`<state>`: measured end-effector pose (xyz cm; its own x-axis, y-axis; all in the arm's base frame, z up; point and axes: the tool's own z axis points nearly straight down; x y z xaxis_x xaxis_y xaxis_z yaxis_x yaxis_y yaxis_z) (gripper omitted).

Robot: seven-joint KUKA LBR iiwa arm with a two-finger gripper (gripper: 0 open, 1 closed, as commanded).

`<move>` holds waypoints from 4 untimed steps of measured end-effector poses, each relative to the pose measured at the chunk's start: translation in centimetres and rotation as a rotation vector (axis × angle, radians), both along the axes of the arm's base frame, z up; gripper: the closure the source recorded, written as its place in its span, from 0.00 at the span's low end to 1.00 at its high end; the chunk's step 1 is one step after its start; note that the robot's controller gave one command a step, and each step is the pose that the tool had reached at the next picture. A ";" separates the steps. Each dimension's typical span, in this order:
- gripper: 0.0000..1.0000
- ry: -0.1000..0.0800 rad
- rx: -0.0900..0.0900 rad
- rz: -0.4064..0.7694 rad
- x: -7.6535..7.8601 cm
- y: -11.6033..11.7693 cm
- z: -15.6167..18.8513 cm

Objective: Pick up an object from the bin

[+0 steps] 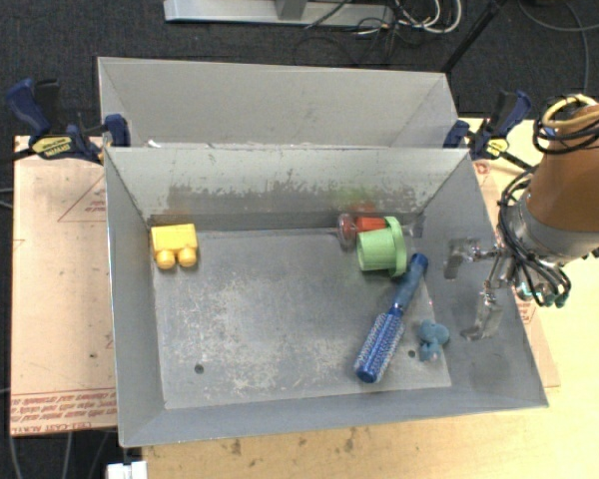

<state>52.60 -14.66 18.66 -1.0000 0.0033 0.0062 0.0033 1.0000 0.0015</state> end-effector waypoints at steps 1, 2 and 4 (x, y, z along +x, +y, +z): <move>0.00 -0.014 0.000 0.697 1.0 3.8 -11.4; 0.00 -0.011 0.004 1.227 -1.7 12.1 -11.6; 1.00 -0.015 -0.002 1.259 -3.2 12.3 4.0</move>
Offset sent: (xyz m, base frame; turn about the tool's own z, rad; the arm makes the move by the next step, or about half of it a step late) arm 0.0070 0.0360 -0.1154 -0.6982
